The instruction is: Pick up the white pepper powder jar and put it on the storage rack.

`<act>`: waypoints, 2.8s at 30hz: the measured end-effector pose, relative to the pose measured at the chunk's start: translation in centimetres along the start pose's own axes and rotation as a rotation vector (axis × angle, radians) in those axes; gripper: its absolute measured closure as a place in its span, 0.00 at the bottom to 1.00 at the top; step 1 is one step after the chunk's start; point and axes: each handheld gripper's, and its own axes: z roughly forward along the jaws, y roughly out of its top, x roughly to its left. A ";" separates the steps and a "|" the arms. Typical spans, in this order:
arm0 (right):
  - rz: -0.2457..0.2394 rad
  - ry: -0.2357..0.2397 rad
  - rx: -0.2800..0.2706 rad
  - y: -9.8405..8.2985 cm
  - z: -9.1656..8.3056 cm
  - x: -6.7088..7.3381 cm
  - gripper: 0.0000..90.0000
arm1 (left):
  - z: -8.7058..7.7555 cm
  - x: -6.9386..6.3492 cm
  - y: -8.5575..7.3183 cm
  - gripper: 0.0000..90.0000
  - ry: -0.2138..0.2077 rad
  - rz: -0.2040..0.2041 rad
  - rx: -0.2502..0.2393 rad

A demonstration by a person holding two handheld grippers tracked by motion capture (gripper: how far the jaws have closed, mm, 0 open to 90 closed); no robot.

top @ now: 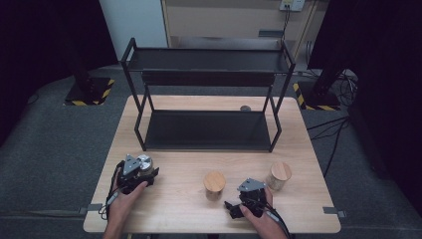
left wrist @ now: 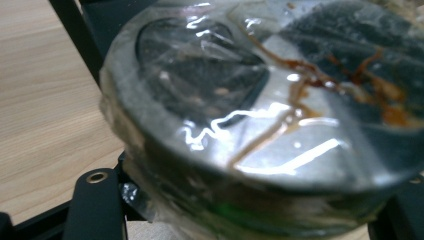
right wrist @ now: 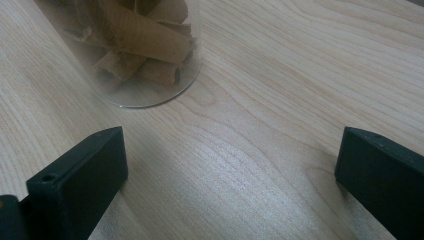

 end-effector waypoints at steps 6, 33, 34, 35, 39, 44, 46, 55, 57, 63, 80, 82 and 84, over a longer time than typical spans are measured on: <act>0.000 0.000 0.000 0.0 0.0 0.0 0.00 | -0.7 -0.4 1.2 0.33 -0.048 0.017 -0.018; 0.001 0.000 0.000 0.0 0.0 0.0 0.00 | 0.5 -0.5 3.7 0.33 -0.142 0.102 -0.024; 0.000 0.000 0.000 0.0 0.0 0.0 0.00 | 0.6 -0.5 3.8 0.33 -0.144 0.110 -0.021; 0.000 0.000 0.000 0.0 0.0 0.0 0.00 | 0.7 -0.4 3.9 0.33 -0.144 0.111 -0.023; 0.000 0.000 0.000 0.0 0.0 0.0 0.00 | 1.2 -0.5 4.0 0.33 -0.153 0.123 -0.019; 0.000 0.000 0.000 0.0 0.0 0.0 0.00 | 2.1 -0.8 4.1 0.33 -0.167 0.136 -0.008; 0.000 0.000 0.000 0.0 0.0 0.0 0.00 | 2.4 -0.9 4.3 0.33 -0.171 0.138 -0.010; 0.000 0.000 0.000 0.0 0.0 0.0 0.00 | 3.2 -0.9 5.4 0.33 -0.175 0.154 -0.011; 0.000 0.000 0.000 0.0 0.0 0.0 0.00 | 3.4 -0.9 5.7 0.33 -0.172 0.154 -0.014; 0.000 0.000 0.000 0.0 0.0 0.0 0.00 | 4.0 -1.0 7.0 0.33 -0.160 0.158 -0.014; 0.000 0.000 0.000 0.0 0.0 0.0 0.00 | 7.3 -1.6 10.2 0.33 -0.174 0.173 -0.018; 0.000 0.000 0.000 0.0 0.0 0.0 0.00 | 8.0 -1.8 10.8 0.33 -0.175 0.186 -0.005; -0.001 0.000 0.000 0.0 0.0 0.0 0.00 | 8.2 -1.8 10.9 0.33 -0.173 0.189 -0.002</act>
